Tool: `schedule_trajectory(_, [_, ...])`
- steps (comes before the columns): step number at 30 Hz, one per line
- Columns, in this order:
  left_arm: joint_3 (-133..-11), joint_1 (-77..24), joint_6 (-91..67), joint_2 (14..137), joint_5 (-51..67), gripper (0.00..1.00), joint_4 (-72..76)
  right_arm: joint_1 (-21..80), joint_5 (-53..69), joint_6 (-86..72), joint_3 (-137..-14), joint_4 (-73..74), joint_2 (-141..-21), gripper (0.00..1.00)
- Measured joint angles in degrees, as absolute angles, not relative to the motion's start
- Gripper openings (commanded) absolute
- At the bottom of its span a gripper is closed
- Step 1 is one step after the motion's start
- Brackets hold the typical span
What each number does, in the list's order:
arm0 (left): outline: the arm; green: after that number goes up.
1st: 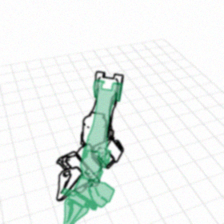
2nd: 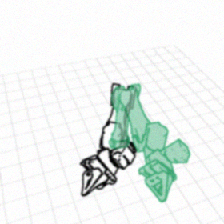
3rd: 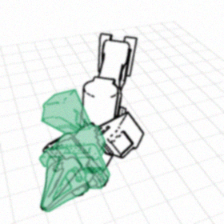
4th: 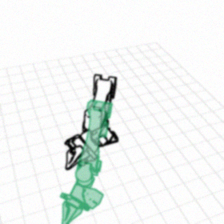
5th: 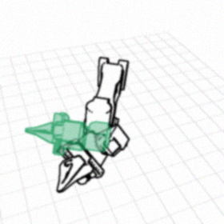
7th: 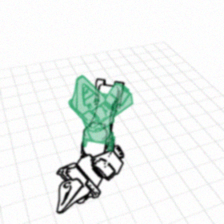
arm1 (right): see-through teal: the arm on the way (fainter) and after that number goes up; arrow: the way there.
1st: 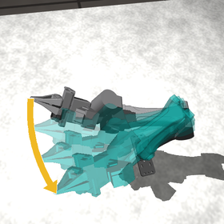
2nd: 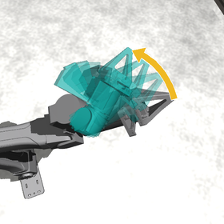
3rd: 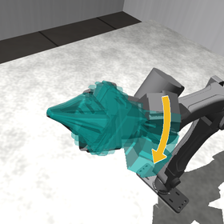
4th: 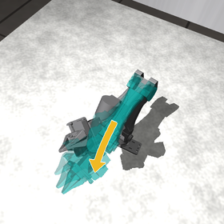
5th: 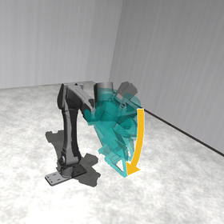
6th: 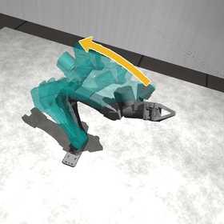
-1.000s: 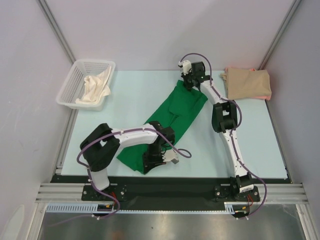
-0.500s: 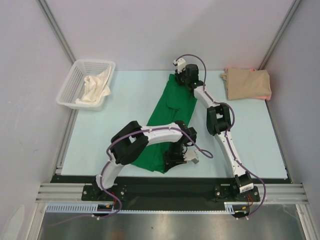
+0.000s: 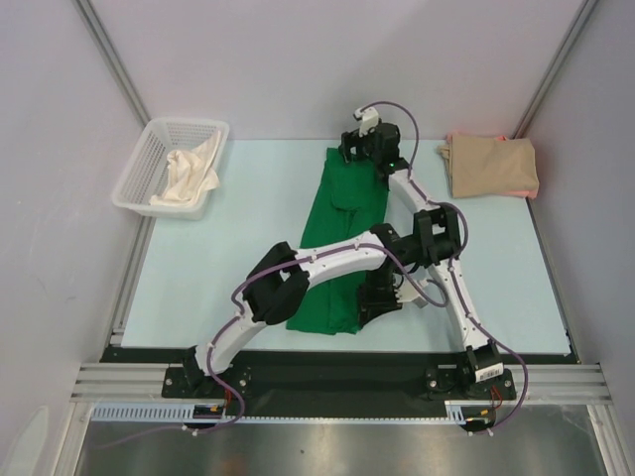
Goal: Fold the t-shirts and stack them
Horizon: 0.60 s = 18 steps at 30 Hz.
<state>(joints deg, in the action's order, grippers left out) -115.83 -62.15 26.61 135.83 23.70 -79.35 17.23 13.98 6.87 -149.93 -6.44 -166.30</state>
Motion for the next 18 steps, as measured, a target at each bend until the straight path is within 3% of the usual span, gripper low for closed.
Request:
schedule_trajectory(5, [-119.0, -62.4, 25.5, 131.9, 21.3, 0.32, -77.7, 14.6, 14.0, 5.9, -141.9, -3.1, -156.6, 1.00])
schedule_trajectory(10, [-118.2, -62.8, 23.8, 122.6, 20.6, 0.32, -76.1, 13.5, 13.8, 3.6, -125.9, 0.8, -135.0, 0.99])
schedule_trajectory(14, [-106.5, -60.7, 19.4, 109.7, 19.4, 0.34, -71.9, 14.4, 15.5, -1.1, -106.2, 1.7, -112.7, 0.97])
schedule_trajectory(18, [-96.6, -50.1, 14.0, 101.7, 18.0, 0.39, -68.0, 16.1, 18.4, -6.4, -89.6, 2.2, -98.0, 0.93])
